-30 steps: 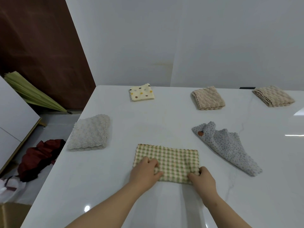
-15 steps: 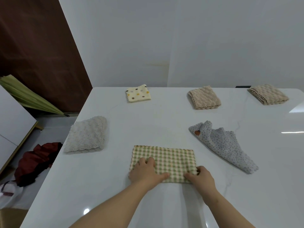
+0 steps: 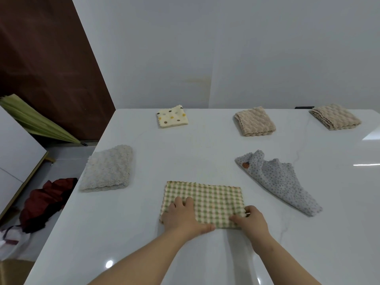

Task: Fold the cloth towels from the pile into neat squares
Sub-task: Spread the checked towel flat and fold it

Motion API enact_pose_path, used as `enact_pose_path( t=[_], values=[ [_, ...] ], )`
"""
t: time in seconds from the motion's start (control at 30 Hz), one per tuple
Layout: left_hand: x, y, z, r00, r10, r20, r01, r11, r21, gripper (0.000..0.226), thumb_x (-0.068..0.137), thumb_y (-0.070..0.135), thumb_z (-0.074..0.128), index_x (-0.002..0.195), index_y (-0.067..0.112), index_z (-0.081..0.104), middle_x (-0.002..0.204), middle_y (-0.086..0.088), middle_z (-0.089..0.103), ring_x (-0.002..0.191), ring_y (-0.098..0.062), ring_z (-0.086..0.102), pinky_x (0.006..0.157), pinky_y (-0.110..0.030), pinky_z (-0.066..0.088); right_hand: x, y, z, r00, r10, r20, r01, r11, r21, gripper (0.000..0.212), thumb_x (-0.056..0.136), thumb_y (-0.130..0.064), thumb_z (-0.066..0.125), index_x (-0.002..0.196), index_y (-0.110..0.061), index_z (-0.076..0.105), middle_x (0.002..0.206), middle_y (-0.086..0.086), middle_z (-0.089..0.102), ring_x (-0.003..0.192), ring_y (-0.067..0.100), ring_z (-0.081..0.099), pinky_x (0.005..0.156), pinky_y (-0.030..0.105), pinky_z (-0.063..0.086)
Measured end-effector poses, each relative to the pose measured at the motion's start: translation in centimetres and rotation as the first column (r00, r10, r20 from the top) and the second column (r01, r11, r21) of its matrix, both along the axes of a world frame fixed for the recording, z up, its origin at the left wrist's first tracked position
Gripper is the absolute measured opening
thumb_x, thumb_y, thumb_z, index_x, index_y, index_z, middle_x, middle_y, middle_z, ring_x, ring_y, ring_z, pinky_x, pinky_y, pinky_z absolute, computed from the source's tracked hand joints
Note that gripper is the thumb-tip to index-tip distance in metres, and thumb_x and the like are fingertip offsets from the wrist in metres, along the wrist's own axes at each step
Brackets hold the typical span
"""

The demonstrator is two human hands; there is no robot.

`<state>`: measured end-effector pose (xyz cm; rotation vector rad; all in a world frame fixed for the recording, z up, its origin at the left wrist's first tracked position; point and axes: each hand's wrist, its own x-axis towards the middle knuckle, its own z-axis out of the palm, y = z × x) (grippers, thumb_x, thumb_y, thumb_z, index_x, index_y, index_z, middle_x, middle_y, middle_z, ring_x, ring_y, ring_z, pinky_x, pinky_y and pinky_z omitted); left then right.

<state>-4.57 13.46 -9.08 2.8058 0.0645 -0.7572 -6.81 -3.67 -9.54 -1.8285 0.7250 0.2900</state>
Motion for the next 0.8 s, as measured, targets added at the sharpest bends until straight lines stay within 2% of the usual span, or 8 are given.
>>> enact_pose_path(
  t=[0.07,0.17,0.3,0.4,0.5,0.6,0.7,0.8],
  values=[
    [0.3,0.6,0.0,0.999,0.02,-0.031,-0.023,0.996,-0.087,0.08,0.069,0.074,0.054,0.128,0.026,0.033,0.133,-0.002,0.033,0.123,-0.024,0.04,0.099,-0.04,0.04,0.3,-0.1,0.2,0.999,-0.032,0.005,0.032,0.997,0.064,0.022,0.079,-0.004,0.065,0.097,-0.007,0.053,0.088,0.008,0.058,0.075,0.02,0.055,0.059,0.025,0.042],
    [0.4,1.5,0.0,1.0,0.006,-0.003,-0.007,0.989,-0.149,0.055,0.079,0.061,0.054,0.119,0.026,0.039,0.127,0.0,0.039,0.113,-0.019,0.047,0.089,-0.032,0.043,0.5,-0.2,0.6,0.997,-0.072,0.014,0.069,0.989,0.134,0.019,0.081,-0.001,0.063,0.098,-0.006,0.053,0.09,0.01,0.059,0.073,0.018,0.054,0.058,0.025,0.04],
    [0.4,1.6,-0.2,0.998,-0.028,0.052,0.034,0.991,-0.13,0.05,0.081,0.053,0.058,0.118,0.025,0.04,0.124,0.0,0.039,0.109,-0.019,0.048,0.082,-0.03,0.042,1.0,0.3,1.4,0.996,-0.081,0.03,0.072,0.974,0.214,0.018,0.085,-0.002,0.059,0.101,-0.006,0.052,0.079,0.007,0.054,0.059,0.014,0.044,0.052,0.022,0.033],
    [1.0,2.0,-0.1,0.997,0.072,-0.017,-0.073,0.953,-0.295,0.04,0.083,0.047,0.058,0.114,0.025,0.044,0.117,0.003,0.042,0.098,-0.014,0.049,0.076,-0.026,0.04,1.6,1.2,2.2,0.995,-0.075,0.065,0.056,0.963,0.265,0.017,0.087,-0.002,0.056,0.102,-0.008,0.053,0.07,0.005,0.049,0.054,0.014,0.037,0.05,0.024,0.031],
    [1.6,2.9,0.3,0.955,0.292,-0.059,-0.275,0.791,-0.547,0.011,0.092,0.031,0.051,0.1,0.024,0.051,0.093,0.008,0.051,0.079,-0.009,0.05,0.07,-0.023,0.044,2.2,2.7,3.1,0.994,-0.039,0.102,0.005,0.951,0.31,0.017,0.088,-0.004,0.055,0.103,-0.009,0.054,0.071,0.005,0.049,0.055,0.014,0.037,0.052,0.024,0.033],
    [2.0,4.2,0.9,0.864,0.457,-0.21,-0.457,0.539,-0.708,0.01,0.095,0.021,0.047,0.092,0.021,0.057,0.084,0.004,0.056,0.069,-0.011,0.054,0.061,-0.021,0.043,2.7,4.6,3.8,0.989,0.04,0.14,-0.085,0.938,0.337,0.019,0.087,-0.005,0.057,0.105,-0.01,0.055,0.074,0.003,0.051,0.056,0.013,0.041,0.055,0.024,0.036],
    [2.6,5.2,1.7,0.748,0.541,-0.384,-0.589,0.276,-0.759,0.015,0.097,0.017,0.044,0.094,0.014,0.058,0.079,-0.002,0.059,0.06,-0.012,0.055,0.048,-0.019,0.042,3.1,6.8,4.3,0.979,0.125,0.16,-0.174,0.922,0.346,0.017,0.086,-0.006,0.058,0.102,-0.013,0.055,0.072,0.0,0.05,0.056,0.011,0.044,0.056,0.023,0.039],
    [2.9,6.0,2.4,0.673,0.537,-0.508,-0.663,0.135,-0.736,0.021,0.099,0.022,0.039,0.094,0.012,0.057,0.08,-0.005,0.061,0.063,-0.015,0.057,0.049,-0.021,0.043,3.2,8.6,4.3,0.965,0.214,0.154,-0.253,0.915,0.315,0.018,0.086,-0.008,0.059,0.101,-0.016,0.055,0.069,-0.002,0.046,0.056,0.01,0.044,0.055,0.022,0.039]
  ],
)
